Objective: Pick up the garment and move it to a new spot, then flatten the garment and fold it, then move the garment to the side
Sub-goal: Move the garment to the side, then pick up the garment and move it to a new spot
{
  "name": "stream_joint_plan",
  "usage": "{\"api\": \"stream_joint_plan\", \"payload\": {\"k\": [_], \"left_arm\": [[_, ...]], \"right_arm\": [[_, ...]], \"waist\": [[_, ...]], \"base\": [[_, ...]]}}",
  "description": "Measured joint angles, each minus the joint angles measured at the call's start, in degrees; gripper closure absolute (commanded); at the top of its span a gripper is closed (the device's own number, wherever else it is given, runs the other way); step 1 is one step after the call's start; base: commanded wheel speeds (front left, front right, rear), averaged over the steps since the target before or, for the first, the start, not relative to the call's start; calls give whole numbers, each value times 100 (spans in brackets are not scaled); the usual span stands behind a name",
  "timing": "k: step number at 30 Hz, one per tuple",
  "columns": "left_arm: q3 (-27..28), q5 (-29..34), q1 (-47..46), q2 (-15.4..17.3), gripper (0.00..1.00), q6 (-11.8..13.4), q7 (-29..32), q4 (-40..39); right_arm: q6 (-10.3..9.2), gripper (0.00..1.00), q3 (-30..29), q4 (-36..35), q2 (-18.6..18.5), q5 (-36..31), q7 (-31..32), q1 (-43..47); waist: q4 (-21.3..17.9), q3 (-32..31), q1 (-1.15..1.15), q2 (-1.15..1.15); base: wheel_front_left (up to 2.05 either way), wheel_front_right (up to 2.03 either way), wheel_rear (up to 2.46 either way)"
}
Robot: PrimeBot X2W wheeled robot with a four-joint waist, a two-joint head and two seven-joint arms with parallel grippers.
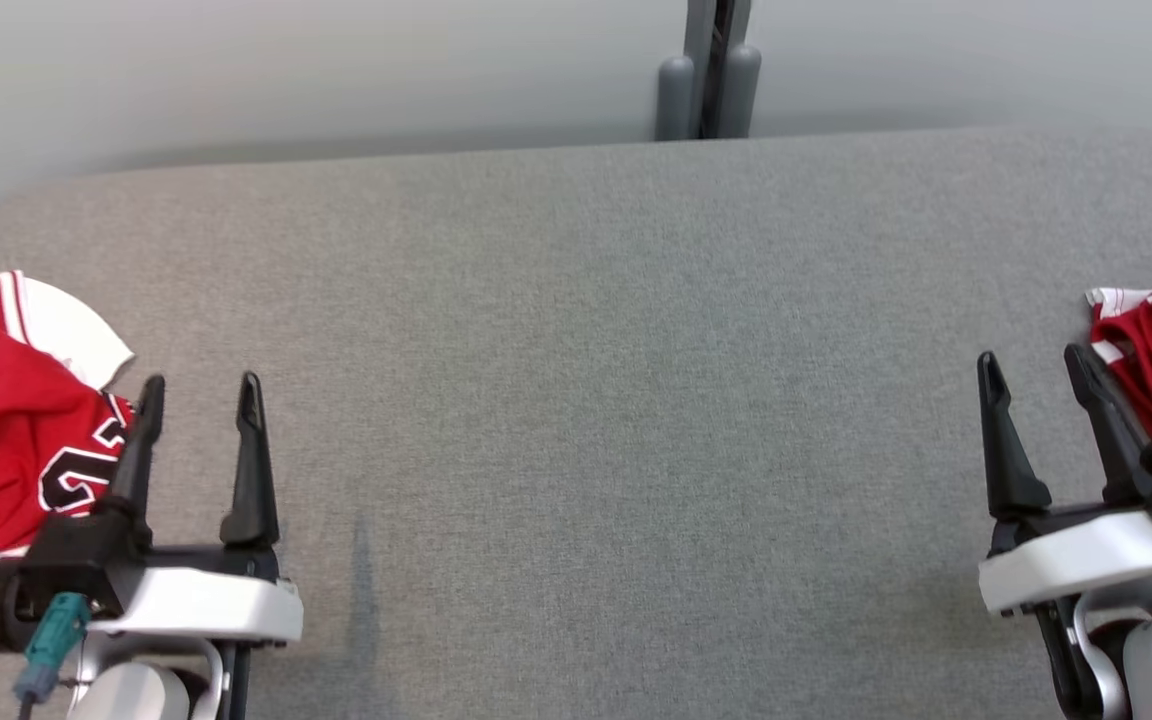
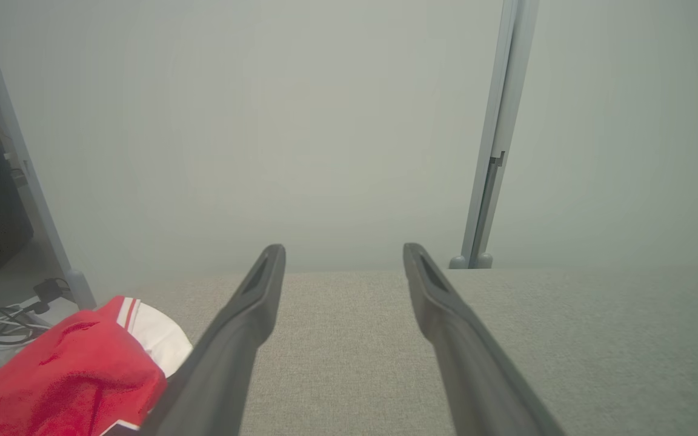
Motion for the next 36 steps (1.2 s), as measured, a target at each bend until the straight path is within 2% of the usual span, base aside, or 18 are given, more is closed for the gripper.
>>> {"api": "stream_joint_plan", "payload": {"k": [5,15,24,36], "left_arm": [[-178,16,214,42,0,-63,105,35],[-333,1,534,70,0,-35,315,-22],[-310,-34,554,107,0,65,398,-74],[-311,-51,544,141,0,66,403,-56]], "right_arm": [[0,0,-100,-238,14,-10,167,380],[0,0,-201,-513,16,175,400,879],[0,0,-230,-672,16,220,469,984],[0,0,-212,-632,18,290,447,987]], "waist": [[38,-252,0,0],[-11,-655,0,0],[-11,-677,0,0],[8,-644,0,0]], "base": [[0,0,0],[0,0,0],[0,0,0],[0,0,0]]}}
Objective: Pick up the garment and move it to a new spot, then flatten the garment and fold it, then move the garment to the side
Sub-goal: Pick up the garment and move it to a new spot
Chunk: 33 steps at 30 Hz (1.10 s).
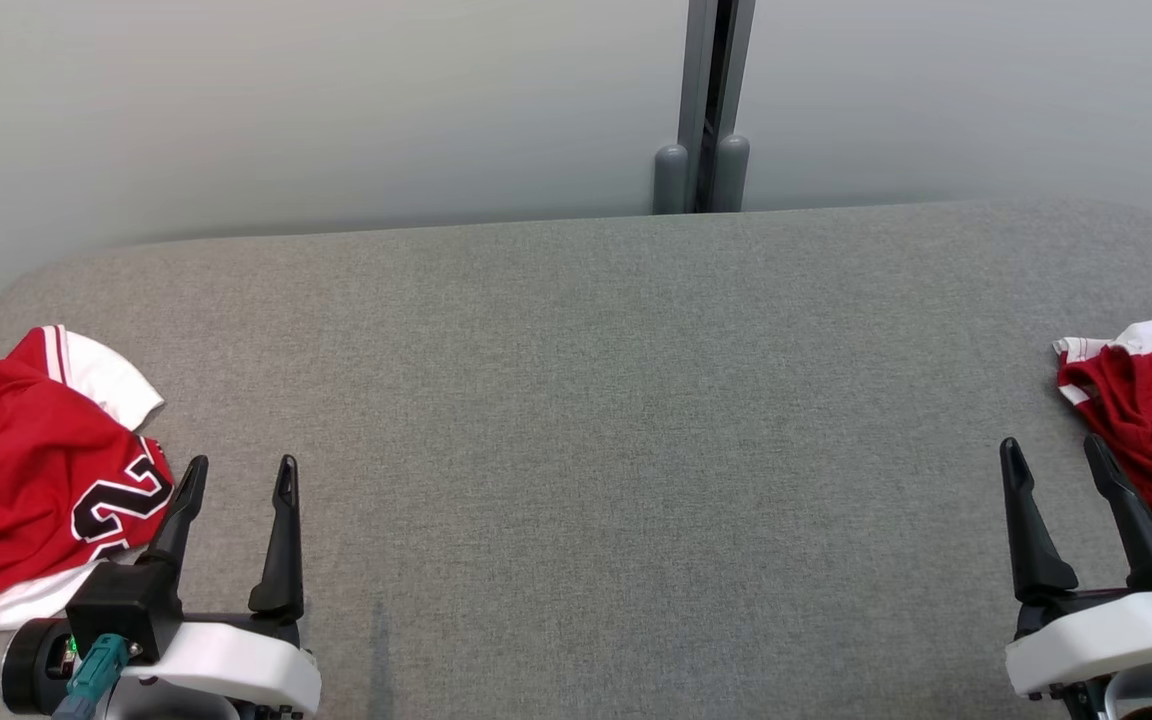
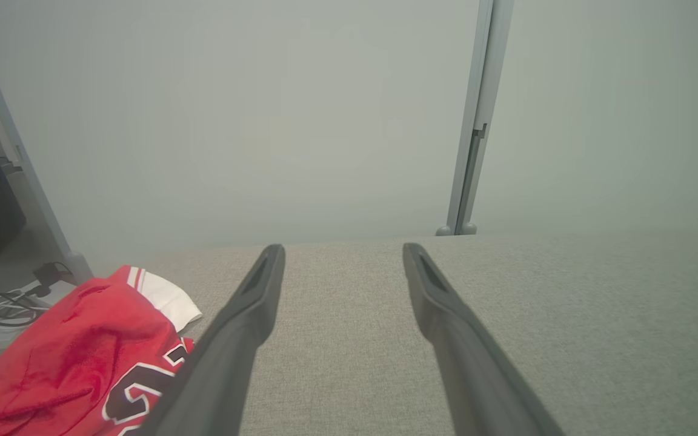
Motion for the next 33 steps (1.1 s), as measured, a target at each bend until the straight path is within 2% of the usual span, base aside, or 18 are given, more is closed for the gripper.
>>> {"api": "stream_joint_plan", "payload": {"k": [10,16,23,33], "left_arm": [[-35,-24,-34,13,0,-1,0,29],[-13,-32,-162,23,0,-9,-9,27],[167,-132,-288,76,0,-19,-108,47],[441,-253,-210,-20,0,60,-302,7]], "right_arm": [[0,0,-3,63,0,3,-7,-3],[0,0,45,13,1,-38,2,-25],[0,0,171,-81,1,-136,69,-205],[0,0,450,-103,7,-171,170,-399]], "waist": [[39,-10,0,0],[270,23,0,0],[854,130,0,0],[1876,319,0,0]], "base": [[0,0,0],[0,0,0],[0,0,0],[0,0,0]]}}
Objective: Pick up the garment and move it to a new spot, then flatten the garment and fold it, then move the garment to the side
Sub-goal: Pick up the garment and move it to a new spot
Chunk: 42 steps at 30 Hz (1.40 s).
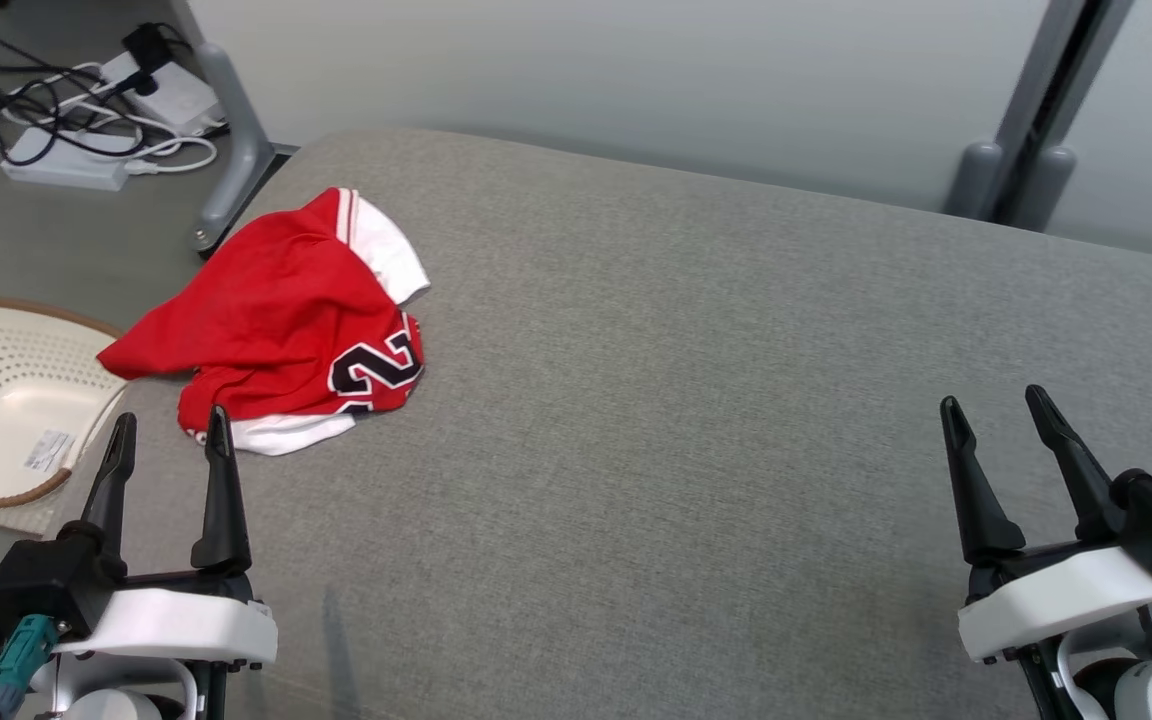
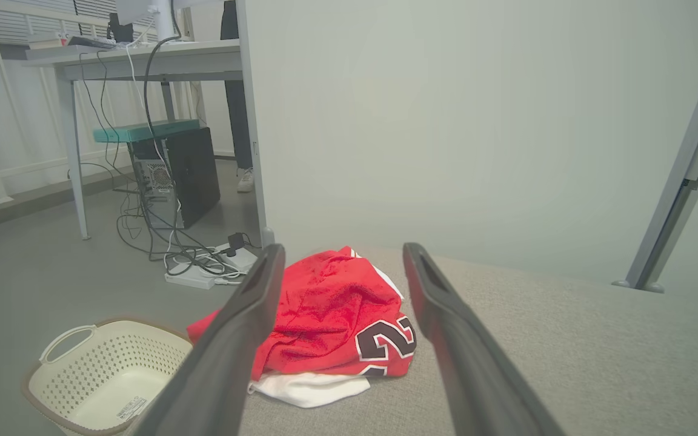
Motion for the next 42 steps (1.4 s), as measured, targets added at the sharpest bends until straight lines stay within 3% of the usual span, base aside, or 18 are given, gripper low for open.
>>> {"api": "stream_joint_plan", "payload": {"k": [9,23,29,34,42], "left_arm": [[92,-11,37,-75,0,-69,-79,-68],[330,136,-597,-130,0,-253,-122,35],[359,-25,-1593,-9,0,-691,5,920],[227,-257,-2398,-22,0,-1193,315,2248],[-20,-634,-3342,-291,0,-1996,866,4262]], "right_arm": [[0,0,96,62,0,53,16,-24],[0,0,147,-103,-1,45,121,-201],[0,0,193,-310,1,-85,254,-442],[0,0,222,-402,-1,-191,324,-633],[0,0,235,-517,-76,-213,356,-870]], "waist": [[502,81,0,0],[386,440,0,0],[179,880,0,0],[-63,1318,0,0],[-463,1931,0,0]], "base": [[0,0,0],[0,0,0],[0,0,0],[0,0,0],[0,0,0]]}}
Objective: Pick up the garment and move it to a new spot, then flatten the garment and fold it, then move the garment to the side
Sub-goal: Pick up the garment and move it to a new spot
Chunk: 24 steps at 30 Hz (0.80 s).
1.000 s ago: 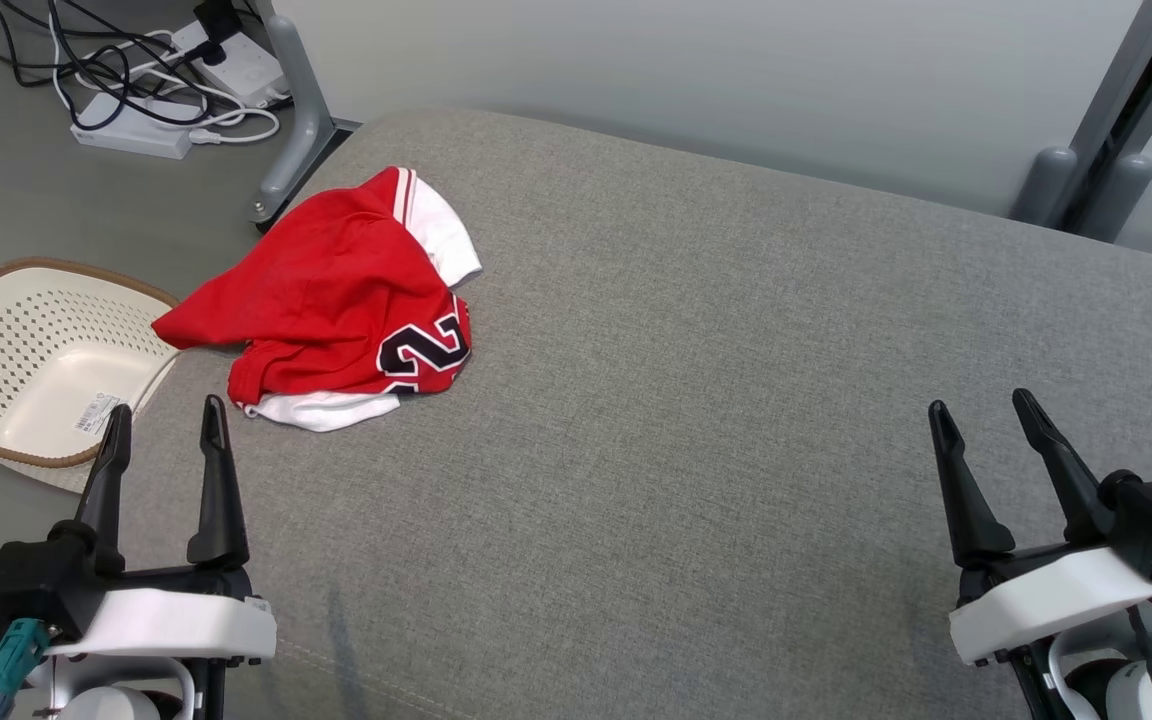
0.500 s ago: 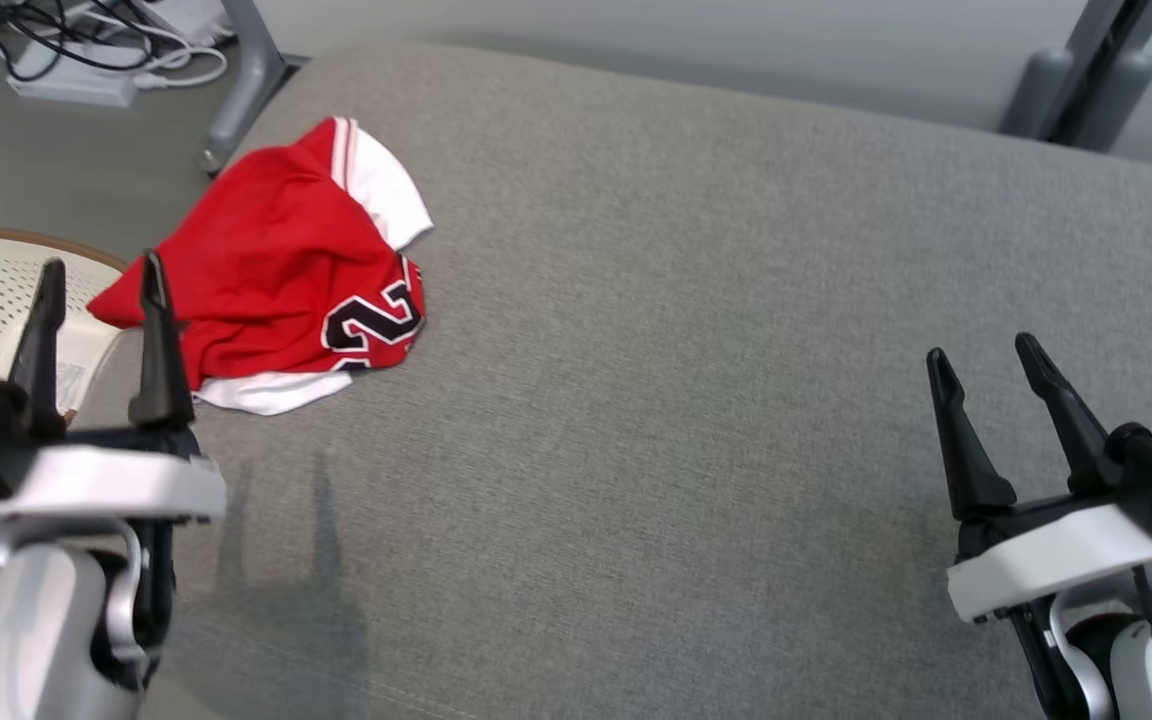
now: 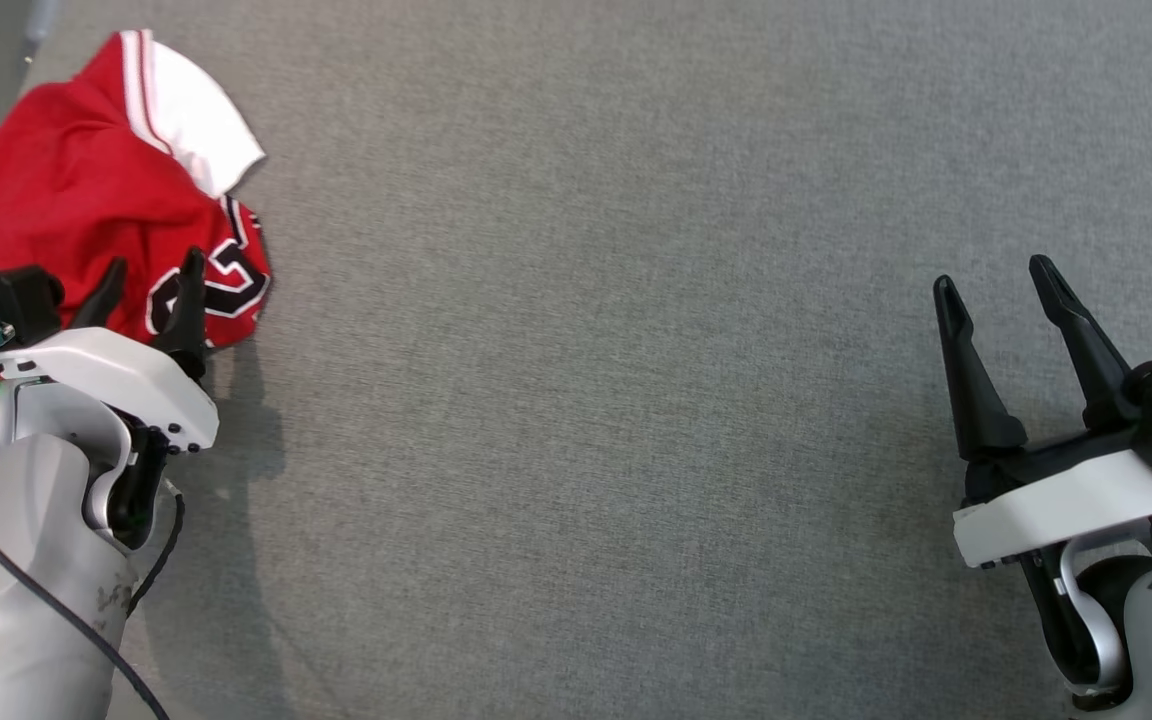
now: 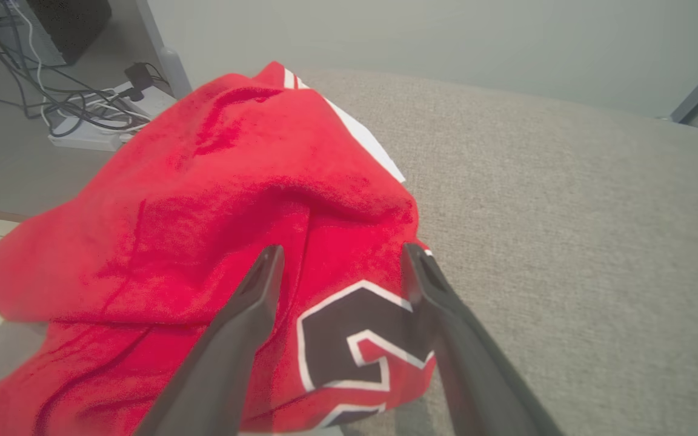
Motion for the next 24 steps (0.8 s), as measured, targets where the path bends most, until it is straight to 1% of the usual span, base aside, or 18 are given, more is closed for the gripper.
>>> {"api": "stream_joint_plan", "payload": {"k": [3,8,9,10,13,16,19,20,24], "left_arm": [[-60,-115,-262,-107,0,-205,198,655],[-127,-212,-670,-165,0,-387,341,1386],[-143,-207,-723,-168,53,-393,269,1462],[-149,-199,-765,-175,100,-393,159,1528],[-181,-113,-848,-177,100,-383,-211,1673],[-181,5,-967,-121,100,-274,-642,1677],[-141,127,-1100,-38,100,-108,-884,1434],[-141,127,-1100,-38,100,-108,-884,1434],[-41,326,-1078,119,100,130,-976,806]], "right_arm": [[0,0,35,-16,-16,-1,5,-60],[0,0,57,-20,-18,-1,5,-114],[0,0,58,-18,-19,0,5,-127],[0,0,51,-11,-18,1,5,-138],[0,0,20,9,-15,3,-7,-149],[0,0,-41,51,-7,16,-56,-150],[0,0,-96,105,9,34,-112,-140],[0,0,-96,105,9,34,-112,-140],[0,0,-137,196,34,101,-214,-83]], "waist": [[-102,184,0,0],[-211,354,0,0],[-219,364,0,0],[-221,363,0,0],[-219,318,0,0],[-211,224,0,0],[-200,87,0,0],[-200,87,0,0],[-215,-140,0,0]], "base": [[0,0,0],[0,0,0],[0,0,0],[0,0,0],[0,0,0],[0,0,0],[0,0,0],[0,0,0],[0,0,0]]}}
